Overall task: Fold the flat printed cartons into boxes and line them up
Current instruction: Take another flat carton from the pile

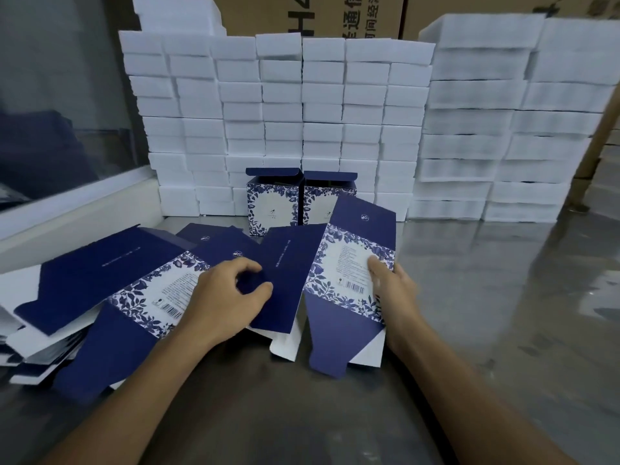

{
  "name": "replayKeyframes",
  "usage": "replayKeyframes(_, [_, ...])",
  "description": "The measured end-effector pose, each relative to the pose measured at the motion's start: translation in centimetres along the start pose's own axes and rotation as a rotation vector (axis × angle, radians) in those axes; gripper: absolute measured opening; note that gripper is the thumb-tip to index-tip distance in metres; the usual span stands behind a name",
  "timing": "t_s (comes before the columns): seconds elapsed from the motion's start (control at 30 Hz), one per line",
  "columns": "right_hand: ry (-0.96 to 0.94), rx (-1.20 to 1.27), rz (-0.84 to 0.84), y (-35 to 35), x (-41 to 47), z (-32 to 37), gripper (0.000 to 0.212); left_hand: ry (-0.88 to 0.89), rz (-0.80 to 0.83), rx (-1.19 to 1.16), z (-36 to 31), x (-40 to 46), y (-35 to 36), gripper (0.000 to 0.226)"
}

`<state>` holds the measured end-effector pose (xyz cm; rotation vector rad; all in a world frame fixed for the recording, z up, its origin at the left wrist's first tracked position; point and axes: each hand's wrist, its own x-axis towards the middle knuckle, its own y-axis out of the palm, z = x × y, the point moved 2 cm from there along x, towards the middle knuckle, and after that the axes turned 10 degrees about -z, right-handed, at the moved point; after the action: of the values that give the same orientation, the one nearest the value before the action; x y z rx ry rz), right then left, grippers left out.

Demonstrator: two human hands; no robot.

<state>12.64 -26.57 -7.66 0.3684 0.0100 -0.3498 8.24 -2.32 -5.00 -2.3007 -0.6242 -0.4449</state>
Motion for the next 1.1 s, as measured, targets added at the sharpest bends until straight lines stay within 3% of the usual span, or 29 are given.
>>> replayKeyframes(0.13, [0.05, 0.05, 0.093, 0.5, -0.2, 0.5, 0.021, -0.054, -0.004, -0.205, 0.3, 0.2, 0.2, 0.022])
replayKeyframes(0.33, [0.05, 0.109, -0.061, -0.3, 0.1, 0.6, 0.045, -0.339, 0.003, -0.679, 0.1, 0.5, 0.1, 0.02])
replayKeyframes(0.4, [0.023, 0.098, -0.074, -0.3, 0.0, 0.5, 0.045, -0.329, 0.001, -0.622, 0.3, 0.4, 0.2, 0.017])
replayKeyframes(0.5, [-0.003, 0.115, -0.09, 0.0, -0.4, 0.6, 0.043, -0.134, -0.03, -0.365, 0.4, 0.2, 0.2, 0.023])
replayKeyframes(0.57, [-0.011, 0.124, -0.105, 0.2, -0.6, 0.7, 0.043, -0.07, -0.034, -0.32, 0.5, 0.1, 0.4, 0.029])
replayKeyframes(0.67, [-0.046, 0.156, -0.092, 0.6, -0.9, 1.3, 0.04, -0.154, -0.007, -0.451, 0.8, 0.0, 0.9, 0.032])
replayKeyframes(0.8, [-0.057, 0.21, -0.109, 0.9, -1.5, 1.7, 0.04, -0.412, -0.022, -0.744, 0.7, 0.3, 1.3, 0.029])
replayKeyframes(0.97, [-0.127, 0.123, -0.069, 1.2, -1.9, 2.0, 0.036, -0.358, 0.083, -0.351, 0.9, -0.2, 2.4, 0.035])
replayKeyframes(1.1, [-0.129, 0.123, -0.029, 1.0, -1.9, 2.2, 0.042, -0.423, 0.075, -0.508, 0.8, -0.2, 2.1, 0.039])
